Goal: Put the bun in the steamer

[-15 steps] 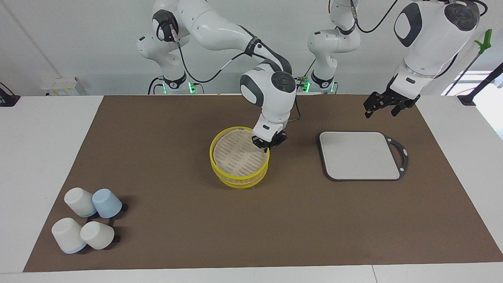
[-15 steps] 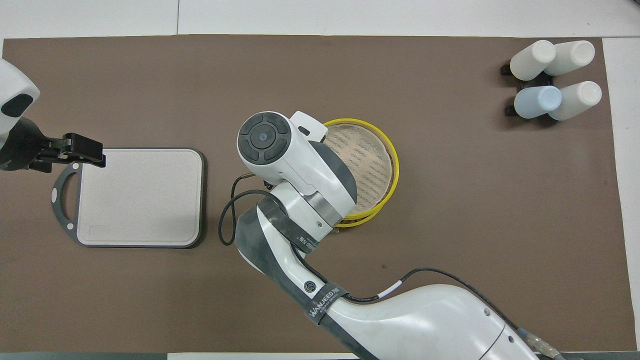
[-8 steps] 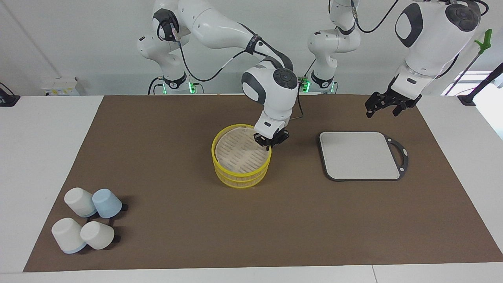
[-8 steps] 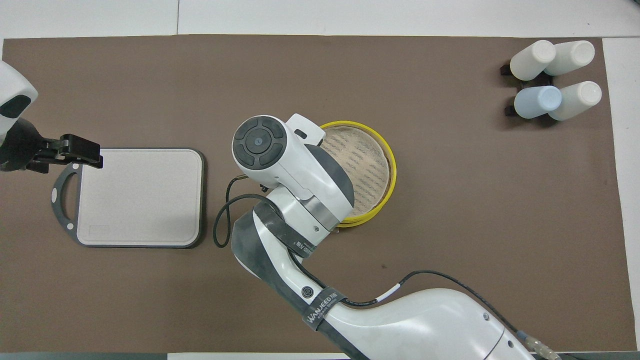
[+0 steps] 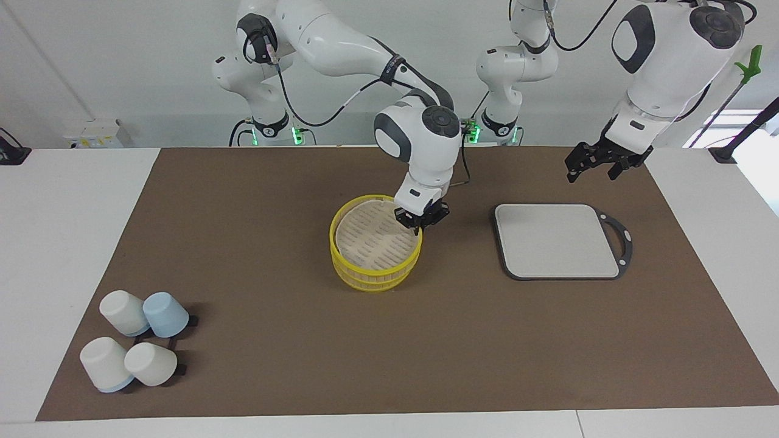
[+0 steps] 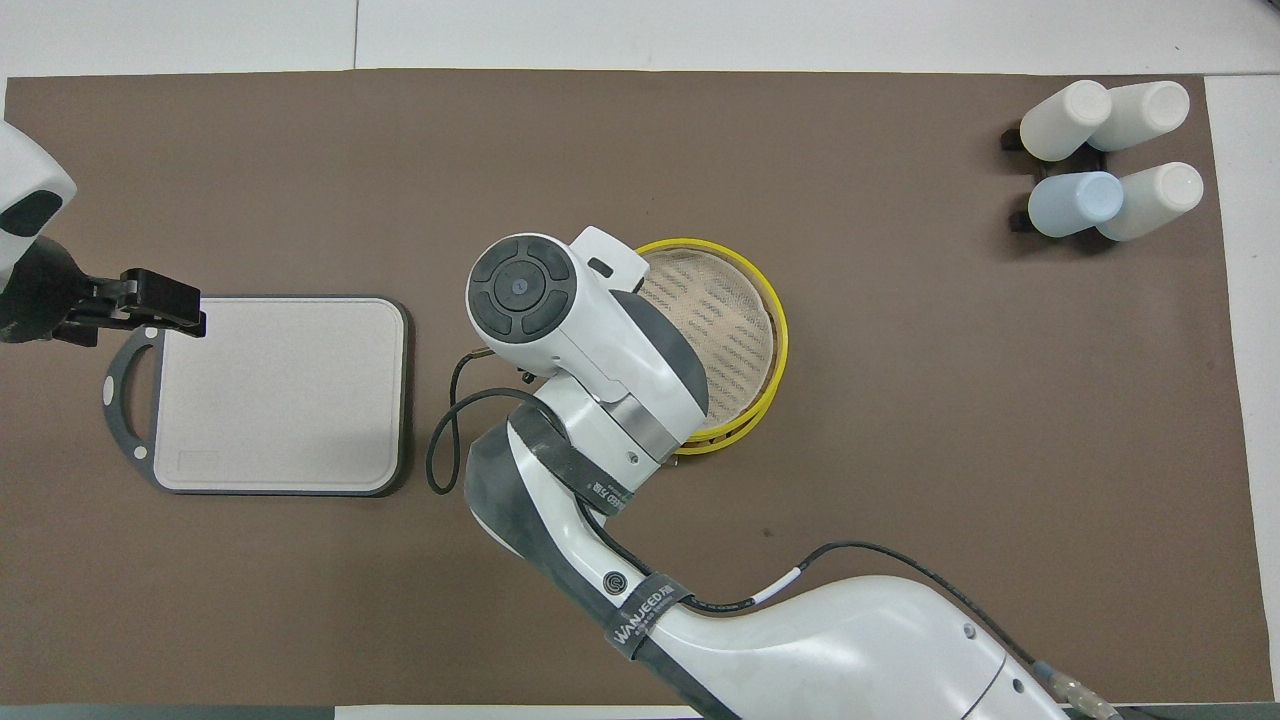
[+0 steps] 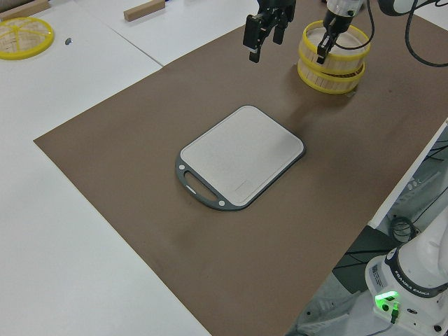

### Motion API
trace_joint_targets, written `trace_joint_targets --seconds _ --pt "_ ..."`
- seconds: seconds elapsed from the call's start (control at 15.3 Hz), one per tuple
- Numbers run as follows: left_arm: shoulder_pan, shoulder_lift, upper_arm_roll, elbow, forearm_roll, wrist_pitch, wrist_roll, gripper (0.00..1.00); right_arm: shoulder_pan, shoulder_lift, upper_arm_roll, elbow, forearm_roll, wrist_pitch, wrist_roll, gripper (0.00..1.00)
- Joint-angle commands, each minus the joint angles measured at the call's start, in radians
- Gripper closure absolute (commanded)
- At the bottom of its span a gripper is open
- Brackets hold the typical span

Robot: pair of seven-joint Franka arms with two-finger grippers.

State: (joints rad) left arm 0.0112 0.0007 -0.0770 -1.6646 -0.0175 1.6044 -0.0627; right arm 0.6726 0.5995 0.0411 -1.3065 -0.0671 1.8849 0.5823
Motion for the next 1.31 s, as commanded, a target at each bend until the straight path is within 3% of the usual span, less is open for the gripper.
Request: trace_joint_targets --seconds 0.0,0.85,1.24 --pt "0.012 -0.021 -0.009 -0.017 0.014 -0.007 0.015 0.0 -0.002 -0.043 0.003 -0.062 -0.017 0.014 0.025 1.0" --pt "0.012 -0.022 -0.01 -0.017 0.013 -0.004 0.012 0.0 -0.002 -0.084 0.005 -0.112 -0.017 0.019 0.025 1.0" --pt "0.009 -0.021 -0.01 -0.015 0.011 0.0 0.007 0.0 -0.001 -0.099 0.005 -0.157 -0.017 0.08 0.047 1.0"
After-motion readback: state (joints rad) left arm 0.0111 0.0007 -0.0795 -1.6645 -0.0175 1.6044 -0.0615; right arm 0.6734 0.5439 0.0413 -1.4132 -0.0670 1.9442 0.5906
